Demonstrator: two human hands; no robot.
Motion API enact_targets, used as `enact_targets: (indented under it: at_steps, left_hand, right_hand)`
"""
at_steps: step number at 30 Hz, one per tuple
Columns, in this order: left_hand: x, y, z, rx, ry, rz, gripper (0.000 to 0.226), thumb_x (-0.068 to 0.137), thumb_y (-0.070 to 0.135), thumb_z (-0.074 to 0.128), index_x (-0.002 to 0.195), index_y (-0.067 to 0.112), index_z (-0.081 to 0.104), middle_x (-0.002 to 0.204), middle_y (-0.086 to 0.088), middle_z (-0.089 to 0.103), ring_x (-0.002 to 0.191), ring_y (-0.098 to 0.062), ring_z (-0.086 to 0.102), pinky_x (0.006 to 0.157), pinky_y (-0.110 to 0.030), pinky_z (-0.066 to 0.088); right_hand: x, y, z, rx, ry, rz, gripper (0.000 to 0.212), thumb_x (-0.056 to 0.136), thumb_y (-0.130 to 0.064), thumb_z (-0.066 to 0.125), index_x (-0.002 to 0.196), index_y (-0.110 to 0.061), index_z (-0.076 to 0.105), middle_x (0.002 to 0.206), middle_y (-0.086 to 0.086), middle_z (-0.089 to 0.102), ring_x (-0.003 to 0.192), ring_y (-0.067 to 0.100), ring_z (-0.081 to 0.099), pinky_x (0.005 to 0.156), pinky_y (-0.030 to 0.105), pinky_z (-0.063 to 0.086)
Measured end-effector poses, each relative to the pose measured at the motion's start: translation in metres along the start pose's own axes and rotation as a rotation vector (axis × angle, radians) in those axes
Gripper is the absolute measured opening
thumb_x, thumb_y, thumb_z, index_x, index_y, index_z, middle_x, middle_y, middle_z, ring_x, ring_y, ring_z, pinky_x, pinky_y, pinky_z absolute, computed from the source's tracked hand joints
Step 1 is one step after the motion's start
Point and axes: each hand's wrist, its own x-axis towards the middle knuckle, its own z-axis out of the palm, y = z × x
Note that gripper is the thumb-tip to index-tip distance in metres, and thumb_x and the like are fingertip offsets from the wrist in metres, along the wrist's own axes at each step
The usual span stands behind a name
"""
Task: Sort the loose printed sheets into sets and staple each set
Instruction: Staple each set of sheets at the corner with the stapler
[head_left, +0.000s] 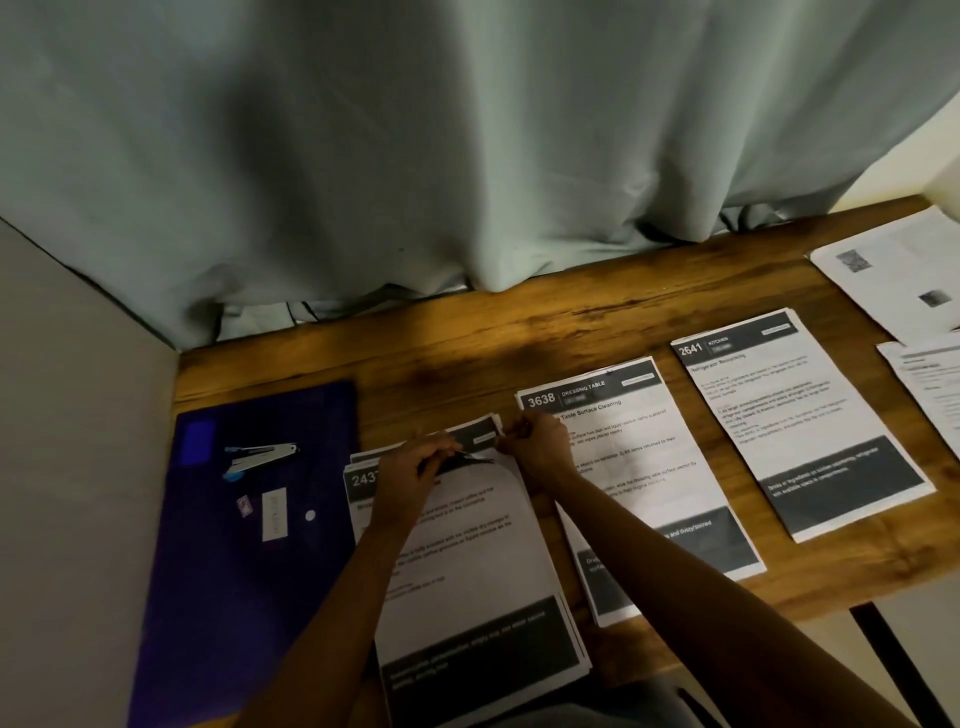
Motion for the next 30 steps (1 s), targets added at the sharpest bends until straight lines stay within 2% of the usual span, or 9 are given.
enact_targets:
  at_steps: [4,8,10,13,18,20,22,27,30]
  left_hand:
    - [-0.003,-0.001,0.0,-0.02,0.019,-0.012,0.025,0.081,-0.011,0.062,0.096,0.005,0.072,0.099,-0.004,0.069,0.094,0.019,0.056,0.089,-0.002,0.039]
    - [-0.007,-0.001,0.001,-0.048,0.053,-0.023,0.027,0.081,-0.009,0.063,0.101,0.008,0.071,0.102,-0.002,0.069,0.1,0.016,0.056,0.095,-0.011,0.043]
    - [-0.008,0.001,0.001,-0.052,0.081,-0.023,0.024,0.083,-0.007,0.063,0.1,0.006,0.071,0.104,0.002,0.067,0.102,0.014,0.056,0.094,-0.011,0.043]
    - [-0.007,0.008,0.003,-0.067,0.132,-0.039,0.024,0.083,-0.004,0.064,0.102,0.009,0.07,0.103,0.003,0.067,0.099,0.013,0.058,0.092,-0.012,0.045]
    - [-0.001,0.014,0.01,-0.105,0.15,-0.11,0.02,0.085,0.003,0.066,0.103,0.011,0.071,0.104,0.004,0.067,0.099,-0.006,0.064,0.09,-0.019,0.05]
    - [-0.001,0.016,0.011,-0.119,0.153,-0.123,0.022,0.085,0.005,0.066,0.104,0.015,0.069,0.104,0.006,0.066,0.099,-0.006,0.063,0.09,-0.02,0.05]
    - [0.0,0.018,0.011,-0.12,0.156,-0.116,0.023,0.085,0.005,0.066,0.104,0.018,0.067,0.104,0.004,0.067,0.099,-0.003,0.062,0.091,-0.015,0.048]
    - [0.002,0.016,0.01,-0.119,0.151,-0.114,0.02,0.086,0.007,0.065,0.105,0.012,0.07,0.105,0.004,0.068,0.098,0.001,0.062,0.089,-0.011,0.047]
    - [0.001,0.014,0.01,-0.12,0.136,-0.135,0.017,0.087,0.009,0.065,0.103,0.01,0.071,0.105,-0.001,0.07,0.096,-0.004,0.064,0.088,-0.012,0.048]
  right_hand:
    - [0.0,0.006,0.0,0.035,0.004,-0.046,0.007,0.084,-0.015,0.068,0.09,-0.013,0.065,0.09,0.0,0.066,0.084,0.009,0.06,0.064,0.011,0.038]
    - [-0.002,0.011,-0.002,0.111,-0.017,-0.093,0.001,0.086,-0.019,0.065,0.087,-0.018,0.064,0.085,-0.005,0.065,0.085,0.007,0.06,0.071,0.015,0.041]
    - [-0.006,0.013,-0.004,0.207,-0.054,-0.13,0.002,0.087,-0.018,0.064,0.085,-0.019,0.064,0.084,-0.007,0.065,0.086,0.006,0.061,0.075,0.019,0.043]
    - [-0.013,0.015,-0.004,0.353,-0.154,-0.181,0.005,0.088,-0.015,0.062,0.085,-0.017,0.066,0.085,-0.001,0.069,0.086,0.013,0.065,0.08,0.028,0.052]
    - [-0.023,0.019,-0.001,0.501,-0.238,-0.164,0.012,0.093,-0.019,0.057,0.092,-0.011,0.066,0.087,0.009,0.069,0.082,0.021,0.067,0.075,0.033,0.056]
    - [-0.026,0.019,-0.001,0.541,-0.253,-0.151,0.016,0.094,-0.02,0.055,0.093,-0.008,0.065,0.087,0.009,0.068,0.08,0.022,0.067,0.071,0.031,0.055]
    - [-0.027,0.019,-0.001,0.561,-0.266,-0.137,0.016,0.094,-0.02,0.054,0.093,-0.007,0.064,0.085,0.008,0.067,0.078,0.02,0.066,0.068,0.029,0.053]
    - [-0.029,0.018,0.0,0.557,-0.291,-0.166,0.015,0.094,-0.015,0.053,0.094,-0.005,0.063,0.087,0.006,0.066,0.081,0.017,0.065,0.071,0.027,0.053]
    - [-0.029,0.017,-0.002,0.536,-0.32,-0.21,0.015,0.094,-0.013,0.053,0.094,-0.003,0.063,0.085,0.005,0.066,0.079,0.016,0.066,0.07,0.025,0.053]
